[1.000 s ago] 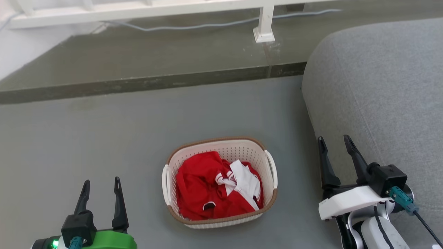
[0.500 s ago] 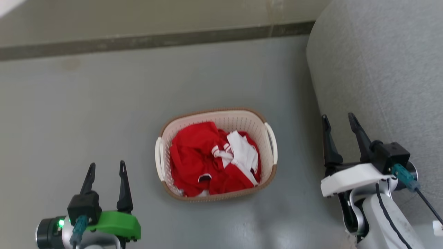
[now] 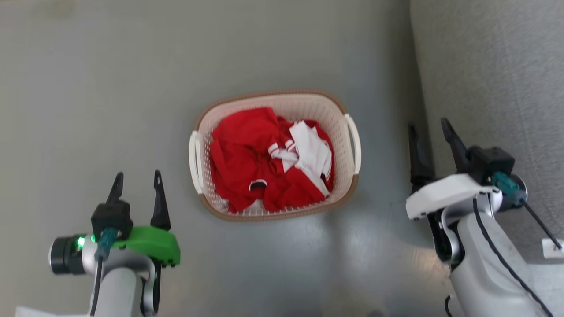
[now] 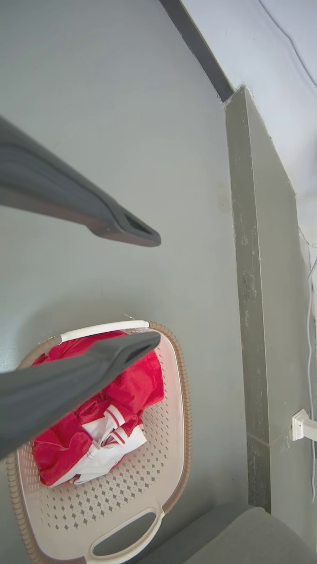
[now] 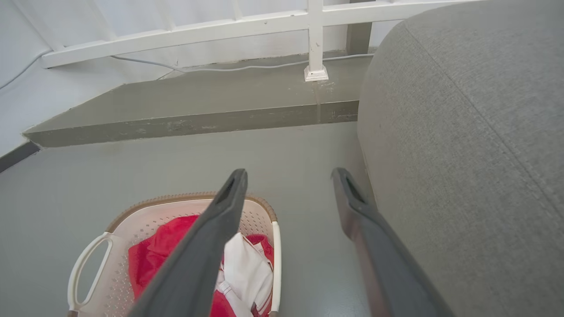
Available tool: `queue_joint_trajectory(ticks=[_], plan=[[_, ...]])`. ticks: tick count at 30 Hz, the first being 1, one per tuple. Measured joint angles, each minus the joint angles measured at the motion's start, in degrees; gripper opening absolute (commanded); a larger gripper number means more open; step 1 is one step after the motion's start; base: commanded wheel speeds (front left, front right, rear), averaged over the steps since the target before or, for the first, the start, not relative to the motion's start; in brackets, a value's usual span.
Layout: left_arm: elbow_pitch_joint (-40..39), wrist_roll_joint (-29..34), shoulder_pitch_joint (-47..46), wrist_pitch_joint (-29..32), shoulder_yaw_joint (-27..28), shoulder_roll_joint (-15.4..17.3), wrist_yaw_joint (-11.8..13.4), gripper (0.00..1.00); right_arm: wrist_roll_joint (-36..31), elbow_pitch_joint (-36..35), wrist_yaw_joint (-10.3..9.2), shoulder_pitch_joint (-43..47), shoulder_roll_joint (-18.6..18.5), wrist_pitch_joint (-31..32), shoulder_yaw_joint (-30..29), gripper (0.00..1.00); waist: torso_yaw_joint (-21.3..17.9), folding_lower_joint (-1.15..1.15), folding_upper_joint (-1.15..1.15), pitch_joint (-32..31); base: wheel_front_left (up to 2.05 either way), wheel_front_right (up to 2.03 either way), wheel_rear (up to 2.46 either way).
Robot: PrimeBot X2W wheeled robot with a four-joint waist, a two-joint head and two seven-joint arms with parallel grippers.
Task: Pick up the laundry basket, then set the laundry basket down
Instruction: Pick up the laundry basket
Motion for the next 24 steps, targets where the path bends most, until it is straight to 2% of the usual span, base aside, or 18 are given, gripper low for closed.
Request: queue_joint_trajectory(ticks=[15,24], plan=[[7.2,0.0,-12.3,0.8,-2.6,-0.3,-1.5,1.0,0.0,9.6,0.18,-10.7,-0.2,0.0,0.2,1.0,1.0,0.0,0.0,11.5,0.0,0.0,0.0],[10.8,-0.3,-19.9,1.0,-5.0,-0.5,-2.5,1.0,0.5,12.3,0.18,-17.7,-0.5,0.0,1.1,1.0,1.5,0.01,0.0,18.9,0.0,0.0,0.0]])
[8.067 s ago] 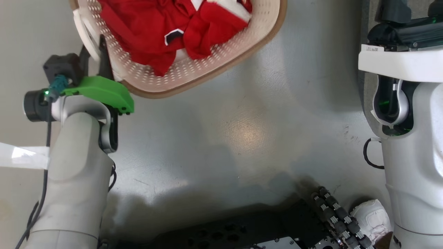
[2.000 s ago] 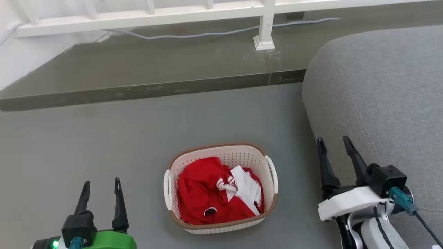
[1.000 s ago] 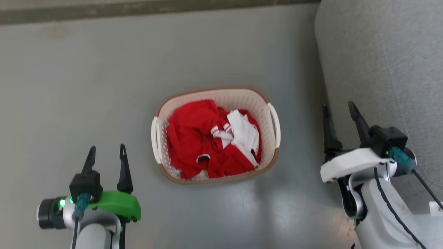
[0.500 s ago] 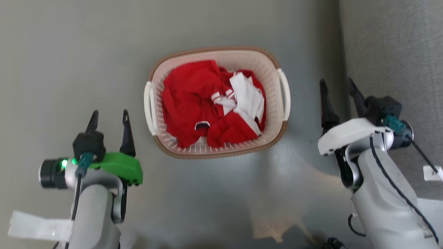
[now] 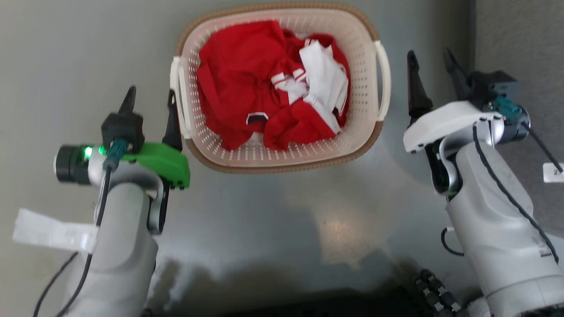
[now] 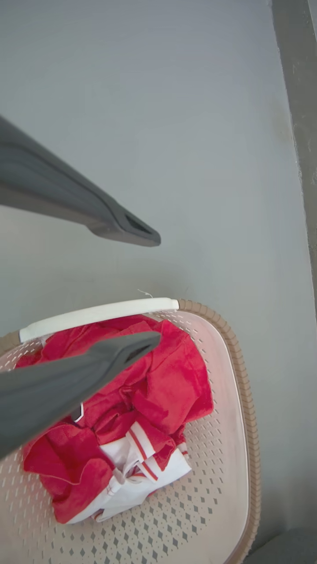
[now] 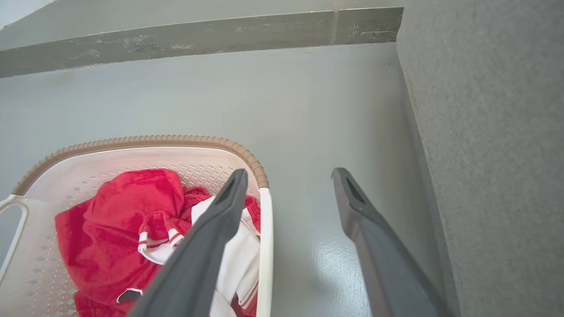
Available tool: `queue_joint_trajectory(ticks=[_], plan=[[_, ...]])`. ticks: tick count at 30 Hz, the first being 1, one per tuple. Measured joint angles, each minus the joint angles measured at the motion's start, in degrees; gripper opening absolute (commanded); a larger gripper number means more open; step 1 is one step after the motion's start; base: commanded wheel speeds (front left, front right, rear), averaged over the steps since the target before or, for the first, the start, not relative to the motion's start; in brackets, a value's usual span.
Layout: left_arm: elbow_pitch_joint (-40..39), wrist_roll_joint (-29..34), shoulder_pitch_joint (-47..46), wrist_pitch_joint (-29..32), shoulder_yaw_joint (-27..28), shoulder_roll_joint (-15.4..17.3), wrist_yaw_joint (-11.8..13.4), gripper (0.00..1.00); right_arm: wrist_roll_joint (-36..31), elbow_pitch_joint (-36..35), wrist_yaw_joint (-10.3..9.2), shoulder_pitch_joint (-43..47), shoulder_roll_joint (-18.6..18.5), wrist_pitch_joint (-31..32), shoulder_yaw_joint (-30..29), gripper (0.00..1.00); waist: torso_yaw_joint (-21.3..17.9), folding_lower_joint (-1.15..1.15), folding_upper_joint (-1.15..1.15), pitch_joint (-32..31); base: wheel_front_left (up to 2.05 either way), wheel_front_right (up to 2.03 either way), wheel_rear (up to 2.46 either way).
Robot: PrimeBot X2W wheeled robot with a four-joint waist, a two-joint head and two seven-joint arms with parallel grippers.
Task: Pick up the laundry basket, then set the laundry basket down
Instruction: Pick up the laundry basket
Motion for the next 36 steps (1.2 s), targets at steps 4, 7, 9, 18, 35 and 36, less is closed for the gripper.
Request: queue_joint_trajectory(ticks=[4,7,9,18,35,36], plan=[[1.2,0.0,-3.4,-0.1,-1.2,-0.2,-0.4,1.0,0.2,1.3,0.0,-2.4,-0.1,0.0,0.3,1.0,0.2,0.0,0.0,3.3,0.0,0.0,0.0],[2.7,-0.3,-5.2,-0.4,-1.5,-0.3,-0.4,1.0,0.3,2.3,0.08,-3.9,-0.1,0.0,0.6,1.0,0.5,0.0,0.0,5.5,0.0,0.0,0.0],[3.6,-0.7,-5.9,-0.6,-2.0,-0.3,-0.5,1.0,0.3,2.9,0.31,-4.5,-0.1,0.0,1.0,1.0,0.6,0.0,0.0,6.8,0.0,0.0,0.0],[7.8,-1.3,-8.6,-1.3,-5.0,-0.3,-1.3,1.0,2.0,5.0,0.57,-6.0,-0.3,0.0,2.7,1.0,1.6,0.0,0.0,10.2,0.0,0.0,0.0],[13.4,-4.6,-13.3,-1.6,-8.3,-0.4,-1.4,0.94,3.2,8.5,0.54,-8.8,-0.4,0.0,5.0,1.0,1.6,0.0,0.0,12.6,0.0,0.0,0.0],[13.6,-4.8,-13.4,-1.6,-8.3,-0.5,-1.3,0.82,3.2,8.6,0.52,-9.0,-0.4,0.0,5.1,0.87,1.6,0.0,0.0,12.7,0.0,0.0,0.0]])
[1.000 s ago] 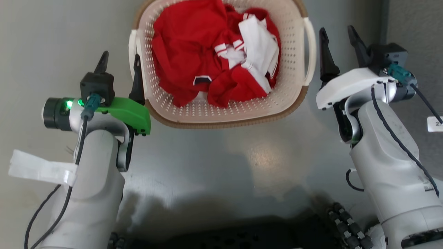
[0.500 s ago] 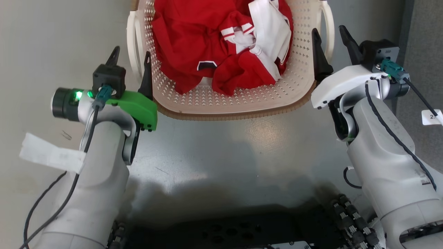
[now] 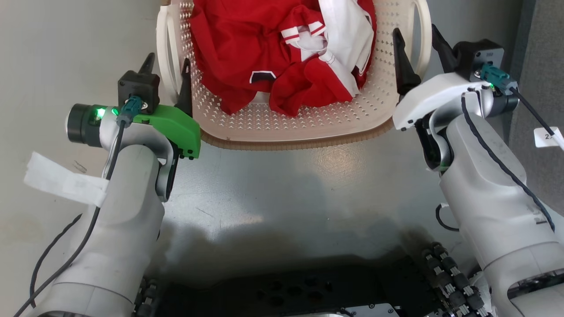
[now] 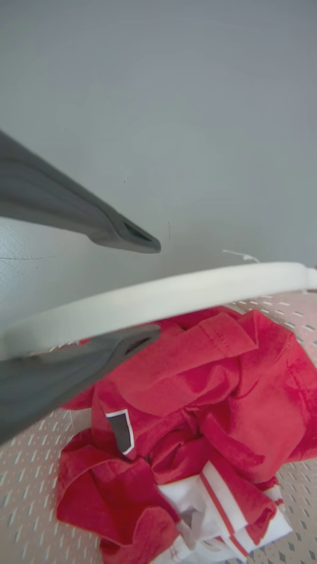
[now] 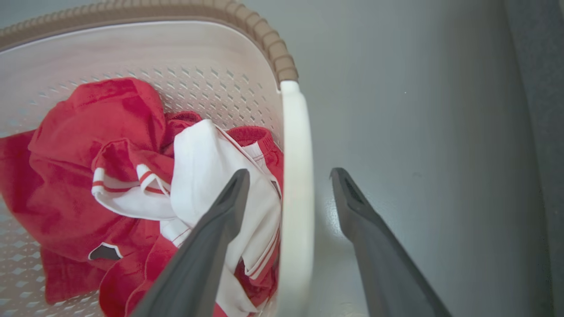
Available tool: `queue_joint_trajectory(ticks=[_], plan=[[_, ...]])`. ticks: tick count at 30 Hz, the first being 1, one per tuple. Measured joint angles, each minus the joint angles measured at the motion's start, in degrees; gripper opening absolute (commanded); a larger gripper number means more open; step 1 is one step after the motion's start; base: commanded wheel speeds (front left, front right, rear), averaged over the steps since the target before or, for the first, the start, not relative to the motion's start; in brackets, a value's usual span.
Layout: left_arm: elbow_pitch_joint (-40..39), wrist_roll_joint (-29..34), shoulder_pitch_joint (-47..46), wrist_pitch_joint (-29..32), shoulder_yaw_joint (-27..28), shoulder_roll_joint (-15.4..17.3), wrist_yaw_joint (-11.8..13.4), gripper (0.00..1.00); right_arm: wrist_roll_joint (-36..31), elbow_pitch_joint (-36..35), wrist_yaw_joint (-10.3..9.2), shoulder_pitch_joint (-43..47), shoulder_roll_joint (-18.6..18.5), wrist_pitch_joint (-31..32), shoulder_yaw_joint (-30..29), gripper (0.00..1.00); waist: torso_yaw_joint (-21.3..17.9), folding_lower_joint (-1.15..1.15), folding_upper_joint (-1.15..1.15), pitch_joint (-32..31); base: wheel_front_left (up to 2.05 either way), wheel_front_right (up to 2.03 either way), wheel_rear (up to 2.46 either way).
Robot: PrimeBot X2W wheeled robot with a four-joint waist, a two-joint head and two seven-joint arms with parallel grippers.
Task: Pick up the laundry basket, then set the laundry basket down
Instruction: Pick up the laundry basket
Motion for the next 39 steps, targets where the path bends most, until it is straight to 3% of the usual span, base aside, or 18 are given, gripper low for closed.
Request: queue_joint_trajectory(ticks=[1,2,3,5,6,25,39], plan=[[0.2,0.0,-0.1,0.0,-0.1,0.0,0.0,0.66,0.0,0.1,0.0,-0.3,0.0,0.0,0.2,0.61,0.0,0.0,0.0,0.0,0.0,0.0,0.0],[0.3,-0.1,-0.2,0.0,-0.2,0.0,0.0,0.49,0.1,0.2,0.0,-0.6,0.0,0.0,0.4,0.44,0.0,0.0,0.0,0.0,0.0,0.0,0.0],[0.4,-0.3,-0.4,0.0,-0.4,-0.2,0.0,0.4,0.2,0.2,0.0,-0.9,0.0,0.0,0.6,0.34,0.1,0.0,0.0,0.1,0.0,0.0,0.0],[0.6,-0.5,-0.9,0.0,-0.6,-0.2,0.0,0.0,0.6,0.5,0.0,-1.3,0.0,0.0,1.0,0.06,0.1,0.0,0.0,0.1,0.0,0.0,0.0],[1.0,-1.5,-1.5,-0.3,-0.7,-0.3,0.5,0.0,1.0,0.9,-0.01,-1.6,0.0,0.0,1.2,0.0,0.1,0.0,0.0,0.1,0.0,0.0,0.0],[2.0,-4.0,-1.8,-0.3,-2.3,-0.3,1.0,0.0,3.6,4.2,-0.11,-1.9,0.1,0.0,3.0,0.0,-0.1,0.0,0.0,-3.1,0.0,0.0,0.0],[5.3,-7.2,2.5,-0.3,-3.5,-0.6,1.1,0.0,6.2,10.0,0.31,-1.2,0.6,0.0,5.2,0.0,-0.4,0.0,0.0,-10.4,0.0,0.0,0.0]])
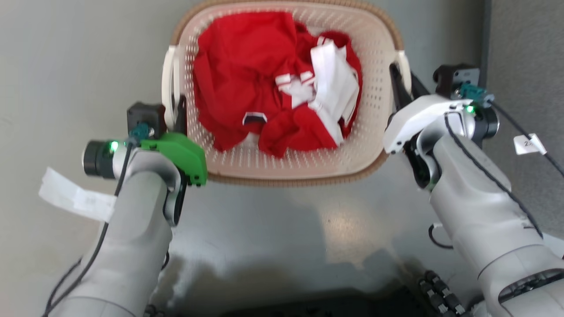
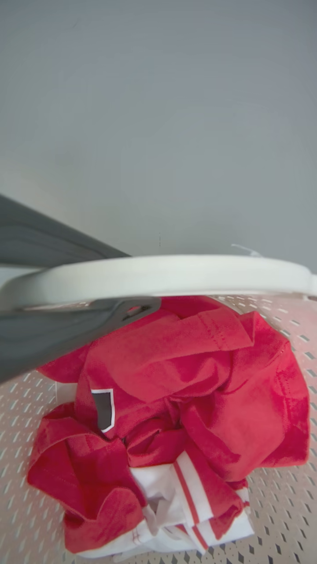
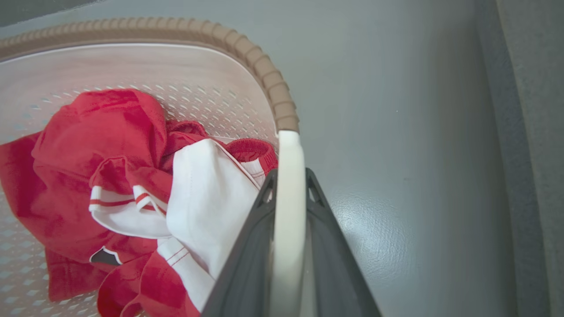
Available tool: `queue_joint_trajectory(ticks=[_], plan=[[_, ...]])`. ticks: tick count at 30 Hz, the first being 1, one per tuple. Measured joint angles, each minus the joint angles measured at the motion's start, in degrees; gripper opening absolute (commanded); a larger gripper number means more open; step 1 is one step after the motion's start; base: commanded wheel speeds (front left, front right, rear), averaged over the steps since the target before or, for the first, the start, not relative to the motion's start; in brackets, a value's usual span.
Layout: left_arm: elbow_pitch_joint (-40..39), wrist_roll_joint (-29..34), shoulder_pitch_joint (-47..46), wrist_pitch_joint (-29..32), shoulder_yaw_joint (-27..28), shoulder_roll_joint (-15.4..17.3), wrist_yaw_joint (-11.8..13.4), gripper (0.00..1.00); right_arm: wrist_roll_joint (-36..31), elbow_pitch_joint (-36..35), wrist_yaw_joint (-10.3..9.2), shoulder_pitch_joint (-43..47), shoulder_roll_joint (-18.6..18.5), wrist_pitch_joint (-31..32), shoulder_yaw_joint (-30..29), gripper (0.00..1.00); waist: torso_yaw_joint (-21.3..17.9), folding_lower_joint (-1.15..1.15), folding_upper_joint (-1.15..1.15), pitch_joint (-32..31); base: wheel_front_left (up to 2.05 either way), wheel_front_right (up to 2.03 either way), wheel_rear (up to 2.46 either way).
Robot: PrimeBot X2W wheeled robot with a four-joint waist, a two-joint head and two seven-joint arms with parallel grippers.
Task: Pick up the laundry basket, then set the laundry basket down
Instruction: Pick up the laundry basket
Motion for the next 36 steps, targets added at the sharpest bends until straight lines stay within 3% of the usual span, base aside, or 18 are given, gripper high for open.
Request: queue_joint_trajectory(ticks=[18,36], plan=[[7.2,-7.0,9.0,0.0,-4.0,-0.9,-1.4,0.0,5.7,9.0,1.94,6.6,1.3,0.4,4.9,0.0,0.1,0.0,0.0,-13.9,0.0,0.0,0.0],[11.7,-13.7,17.1,4.4,-8.4,-1.2,-2.8,0.0,12.3,13.1,4.22,13.7,1.5,6.6,11.2,0.0,1.4,0.0,0.0,-29.4,0.0,0.0,0.0]])
